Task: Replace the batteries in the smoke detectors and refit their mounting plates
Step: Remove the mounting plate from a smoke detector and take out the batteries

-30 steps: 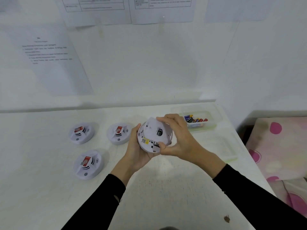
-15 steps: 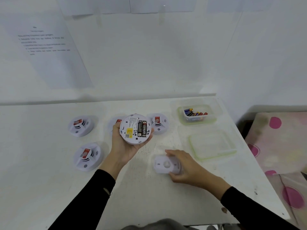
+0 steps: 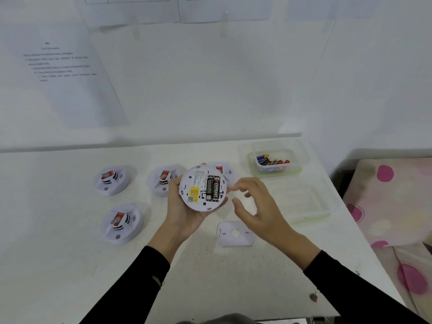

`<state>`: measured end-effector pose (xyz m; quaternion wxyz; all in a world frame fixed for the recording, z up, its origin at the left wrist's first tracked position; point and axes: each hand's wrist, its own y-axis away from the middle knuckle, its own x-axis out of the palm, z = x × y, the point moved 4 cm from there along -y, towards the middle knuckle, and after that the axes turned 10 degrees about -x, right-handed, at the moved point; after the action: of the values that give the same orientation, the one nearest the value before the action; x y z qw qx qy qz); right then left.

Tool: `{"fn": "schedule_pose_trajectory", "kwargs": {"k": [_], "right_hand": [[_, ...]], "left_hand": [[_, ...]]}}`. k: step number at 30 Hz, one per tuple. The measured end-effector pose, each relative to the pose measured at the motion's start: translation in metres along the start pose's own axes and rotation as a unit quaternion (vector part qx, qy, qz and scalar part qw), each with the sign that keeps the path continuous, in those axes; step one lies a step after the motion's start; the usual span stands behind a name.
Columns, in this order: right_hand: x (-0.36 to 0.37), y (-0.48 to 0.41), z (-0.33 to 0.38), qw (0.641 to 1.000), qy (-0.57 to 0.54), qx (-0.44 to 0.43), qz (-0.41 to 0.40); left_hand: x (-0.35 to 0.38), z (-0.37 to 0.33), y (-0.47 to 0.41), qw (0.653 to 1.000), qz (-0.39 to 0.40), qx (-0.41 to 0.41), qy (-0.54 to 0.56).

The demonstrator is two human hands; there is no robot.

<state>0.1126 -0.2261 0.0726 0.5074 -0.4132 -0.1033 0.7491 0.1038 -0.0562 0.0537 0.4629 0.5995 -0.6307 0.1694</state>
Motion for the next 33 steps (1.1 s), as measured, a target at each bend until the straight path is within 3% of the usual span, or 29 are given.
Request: {"fn": "schedule_pose_trajectory", "kwargs": {"k": [6, 11, 16, 27, 29, 31, 33], "right_hand": [[-0.010, -0.035, 0.007, 0.990, 0.134, -0.042, 0.010], [-0.011, -0.044, 0.002, 0.986, 0.165, -0.028, 0.018], [-0.012, -0.049, -0.003, 0.994, 0.105, 0.030, 0.000], [-0.035, -0.045, -0.007, 0.994, -0.040, 0.104, 0.023], [-0.044, -0.043, -0.012, 0.980, -0.124, 0.153, -0.020], [-0.061, -0.038, -0.025, 0.955, -0.182, 0.205, -0.114], [-0.079, -0.025, -0.046, 0.944, -0.148, 0.247, -0.160]], "left_hand": [[0.017, 0.007, -0.006, 1.000, 0.014, -0.015, -0.012], [0.025, 0.012, -0.016, 0.999, 0.009, -0.022, -0.027], [0.029, 0.017, -0.026, 0.999, -0.022, -0.003, -0.048], [0.033, 0.020, -0.039, 0.999, -0.012, -0.021, -0.023], [0.033, 0.020, -0.043, 0.999, -0.014, -0.023, -0.030], [0.032, 0.022, -0.046, 0.999, -0.015, -0.031, -0.033], [0.030, 0.023, -0.047, 0.999, -0.014, -0.034, -0.034]]}}
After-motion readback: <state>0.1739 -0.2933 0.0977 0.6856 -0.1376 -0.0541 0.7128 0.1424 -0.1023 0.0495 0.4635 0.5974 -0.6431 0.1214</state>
